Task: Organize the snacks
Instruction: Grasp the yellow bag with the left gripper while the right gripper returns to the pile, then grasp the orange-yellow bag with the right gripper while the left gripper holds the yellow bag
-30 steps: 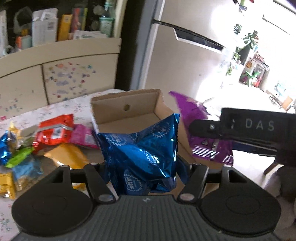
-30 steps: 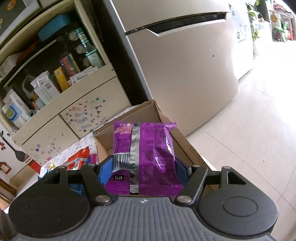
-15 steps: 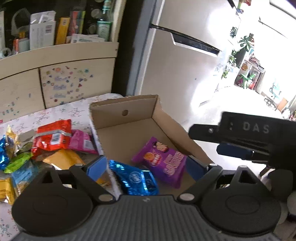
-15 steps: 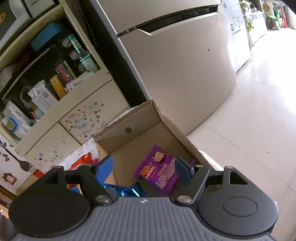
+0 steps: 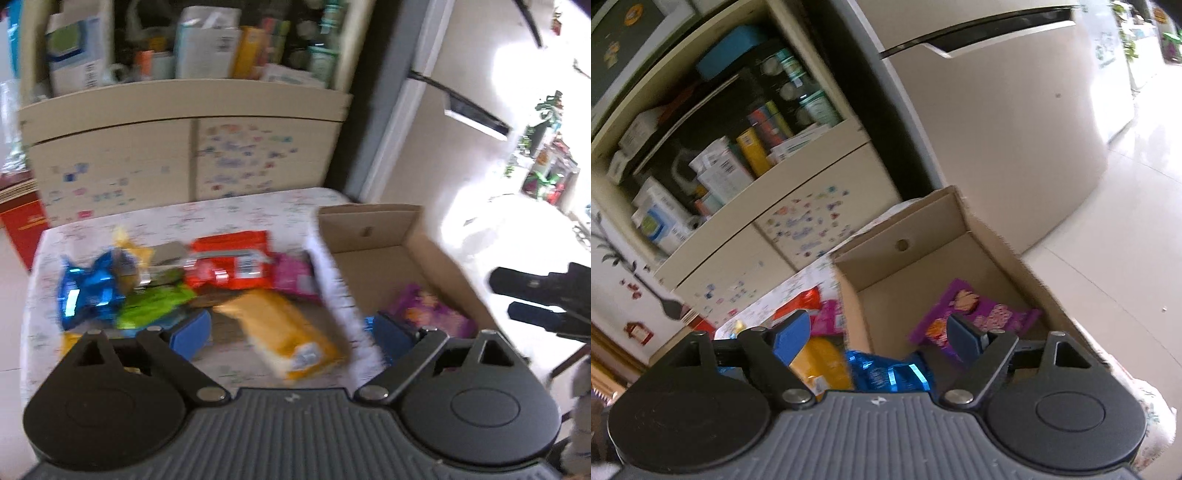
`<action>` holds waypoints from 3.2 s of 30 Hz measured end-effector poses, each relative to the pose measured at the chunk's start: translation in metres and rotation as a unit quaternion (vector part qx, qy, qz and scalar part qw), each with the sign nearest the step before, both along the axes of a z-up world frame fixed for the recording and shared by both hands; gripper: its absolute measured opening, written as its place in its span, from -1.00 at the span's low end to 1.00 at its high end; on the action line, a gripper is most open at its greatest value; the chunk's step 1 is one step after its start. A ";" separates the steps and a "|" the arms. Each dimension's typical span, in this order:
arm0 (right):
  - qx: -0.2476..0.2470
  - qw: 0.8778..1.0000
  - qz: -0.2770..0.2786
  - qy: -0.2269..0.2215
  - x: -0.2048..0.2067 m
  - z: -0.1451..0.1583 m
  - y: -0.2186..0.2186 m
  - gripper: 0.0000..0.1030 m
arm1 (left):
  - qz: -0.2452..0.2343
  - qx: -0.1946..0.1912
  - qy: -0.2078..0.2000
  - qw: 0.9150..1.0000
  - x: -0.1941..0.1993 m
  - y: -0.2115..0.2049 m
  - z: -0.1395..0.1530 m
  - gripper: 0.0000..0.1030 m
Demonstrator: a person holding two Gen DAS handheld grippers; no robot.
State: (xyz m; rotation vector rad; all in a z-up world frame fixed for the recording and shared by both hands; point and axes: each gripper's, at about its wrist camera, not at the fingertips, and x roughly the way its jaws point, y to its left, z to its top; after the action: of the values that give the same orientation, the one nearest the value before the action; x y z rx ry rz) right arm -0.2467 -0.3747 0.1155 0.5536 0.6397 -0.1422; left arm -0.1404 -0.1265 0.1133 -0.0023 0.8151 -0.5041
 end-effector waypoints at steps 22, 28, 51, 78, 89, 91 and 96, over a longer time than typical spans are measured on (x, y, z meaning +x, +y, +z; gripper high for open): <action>-0.045 0.978 0.201 0.022 0.052 -0.024 0.086 0.67 | 0.064 0.115 0.025 0.991 0.042 0.103 -0.047 0.84; -0.063 0.970 0.228 0.056 0.080 -0.042 0.097 0.66 | 0.062 0.129 0.046 0.989 0.053 0.116 -0.065 0.84; -0.109 0.953 0.257 0.116 0.142 -0.078 0.120 0.58 | -0.133 0.187 0.003 0.973 0.078 0.100 -0.106 0.83; -0.028 0.955 0.206 0.211 0.149 -0.101 0.140 0.62 | -0.158 0.184 0.043 0.969 0.072 0.089 -0.105 0.81; -0.102 0.950 0.217 0.201 0.147 -0.102 0.155 0.45 | -0.137 0.146 0.062 0.978 0.065 0.092 -0.100 0.23; -0.115 0.949 0.218 0.197 0.145 -0.102 0.155 0.29 | -0.130 0.145 0.065 0.979 0.064 0.090 -0.099 0.13; -0.125 0.947 0.227 0.188 0.141 -0.102 0.152 0.13 | -0.107 0.142 0.070 0.982 0.062 0.090 -0.097 0.04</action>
State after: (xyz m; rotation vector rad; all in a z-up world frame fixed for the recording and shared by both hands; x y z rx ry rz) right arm -0.1054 -0.2226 0.0135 0.1199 1.0872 0.1088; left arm -0.0780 -0.0363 0.0164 0.3197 1.0257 -0.5901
